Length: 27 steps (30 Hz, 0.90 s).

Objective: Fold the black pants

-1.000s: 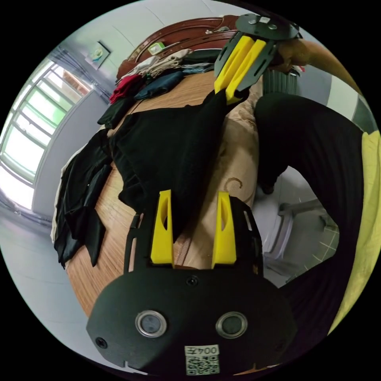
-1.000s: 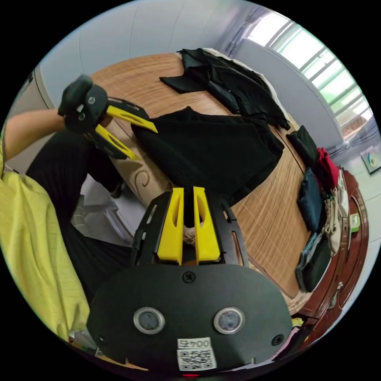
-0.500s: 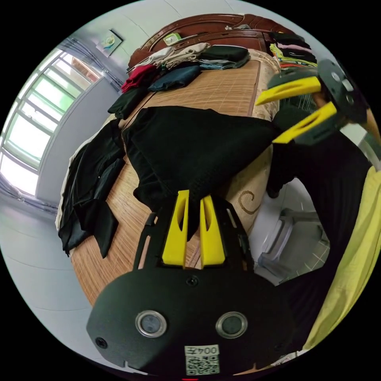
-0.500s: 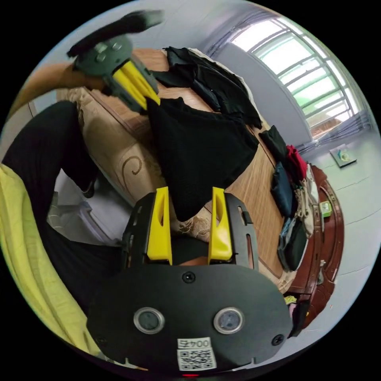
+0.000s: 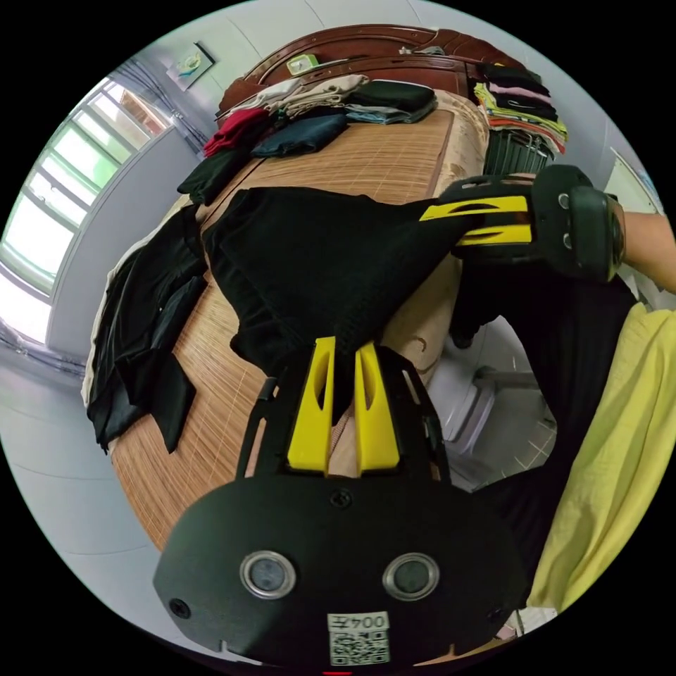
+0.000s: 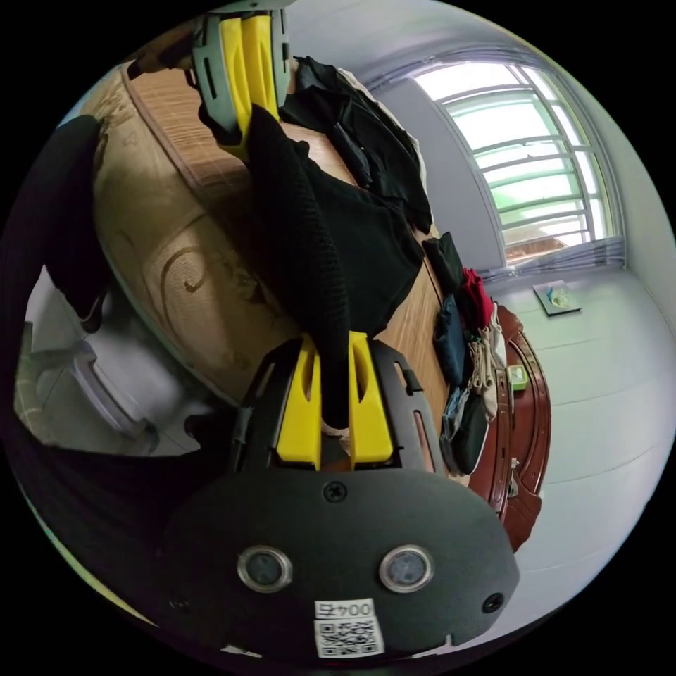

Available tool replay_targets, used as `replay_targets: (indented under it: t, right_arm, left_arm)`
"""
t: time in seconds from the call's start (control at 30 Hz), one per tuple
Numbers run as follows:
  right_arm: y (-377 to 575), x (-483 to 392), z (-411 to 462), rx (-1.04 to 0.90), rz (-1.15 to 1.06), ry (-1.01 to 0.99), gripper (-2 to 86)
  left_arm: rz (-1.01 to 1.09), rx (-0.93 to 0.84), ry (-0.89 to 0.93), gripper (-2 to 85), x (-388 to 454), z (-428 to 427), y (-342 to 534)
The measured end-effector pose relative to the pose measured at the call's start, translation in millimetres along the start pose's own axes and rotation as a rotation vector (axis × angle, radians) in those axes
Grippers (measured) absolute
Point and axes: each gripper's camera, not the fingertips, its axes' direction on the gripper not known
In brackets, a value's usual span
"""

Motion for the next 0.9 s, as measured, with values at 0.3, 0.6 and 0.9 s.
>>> replay_targets:
  t: [0.3, 0.6, 0.9]
  right_arm:
    - [27.2, 48.5, -51.3, 0.076, -0.146, -0.268, 5.9]
    - [-41.9, 172.2, -9.8, -0.060, -0.226, -0.495, 6.1]
    - [-154.0, 316.8, 156.3, -0.204, -0.076, -0.684, 5.3]
  left_arm:
    - [0.114, -0.021, 0.148, 0.4, 10.2, -78.9, 34.1]
    - [0.155, -0.086, 0.286, 0.9, -95.6, -139.9, -26.2]
    - [0.111, -0.234, 0.277, 1.1, -250.0, -93.9, -127.7]
